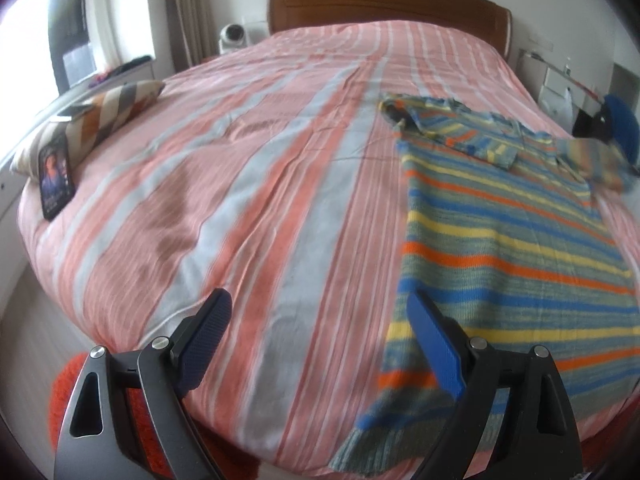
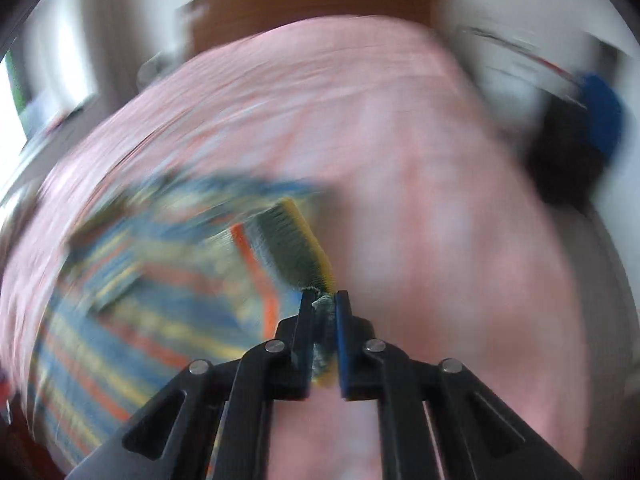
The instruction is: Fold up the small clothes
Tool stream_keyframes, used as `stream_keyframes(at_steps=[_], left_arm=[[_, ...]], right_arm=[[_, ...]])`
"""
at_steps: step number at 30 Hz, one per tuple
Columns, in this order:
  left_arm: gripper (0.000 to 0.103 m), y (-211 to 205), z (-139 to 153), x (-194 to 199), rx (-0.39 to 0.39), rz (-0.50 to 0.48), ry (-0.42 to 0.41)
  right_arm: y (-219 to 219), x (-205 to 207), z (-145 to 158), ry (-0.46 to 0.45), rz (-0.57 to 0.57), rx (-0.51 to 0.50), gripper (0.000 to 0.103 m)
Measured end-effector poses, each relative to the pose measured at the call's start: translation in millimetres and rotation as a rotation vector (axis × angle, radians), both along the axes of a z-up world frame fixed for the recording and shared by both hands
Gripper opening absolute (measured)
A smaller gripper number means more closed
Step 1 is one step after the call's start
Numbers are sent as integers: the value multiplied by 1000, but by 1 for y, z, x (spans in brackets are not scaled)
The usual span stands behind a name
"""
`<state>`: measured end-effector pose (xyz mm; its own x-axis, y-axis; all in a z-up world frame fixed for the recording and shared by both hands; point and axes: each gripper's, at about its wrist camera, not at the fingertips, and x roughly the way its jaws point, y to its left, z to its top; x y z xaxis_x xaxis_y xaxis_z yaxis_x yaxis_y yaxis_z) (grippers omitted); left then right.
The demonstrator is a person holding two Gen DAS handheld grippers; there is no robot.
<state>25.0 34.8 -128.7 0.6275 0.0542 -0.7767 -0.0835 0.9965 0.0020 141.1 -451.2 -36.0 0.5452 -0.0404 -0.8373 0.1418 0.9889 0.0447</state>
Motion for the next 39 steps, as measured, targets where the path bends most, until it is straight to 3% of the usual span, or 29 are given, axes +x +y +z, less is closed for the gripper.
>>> stream_keyframes(at_steps=[3, 7, 14, 19, 27, 30, 33, 35, 39], left_arm=[[90, 0, -4, 2, -8, 13, 16], [90, -3, -7, 3, 25, 25, 24], [90, -5, -12, 2, 78, 29, 39], [90, -5, -13, 4, 81, 25, 42], [90, -2, -15, 5, 47, 18, 51], [92, -4, -16, 5, 45, 12, 55], [93, -10, -11, 2, 62, -5, 37], [93, -13, -3, -1, 72, -16, 28], [93, -25, 33, 0, 68, -97, 6]], right_arm=[[-88, -38, -1, 18, -191, 28, 9], [-129, -67, -31, 60, -285, 149, 9], [-138, -100, -71, 78, -394, 202, 5], [-145, -108, -70, 62, -420, 213, 4], [-168, -130, -75, 26, -535, 425, 5], [-174, -141, -69, 22, -570, 423, 11], [-168, -145, -45, 9, -576, 297, 21], [-157, -142, -27, -40, -514, 250, 27], [-130, -122, -21, -94, -324, 365, 38]])
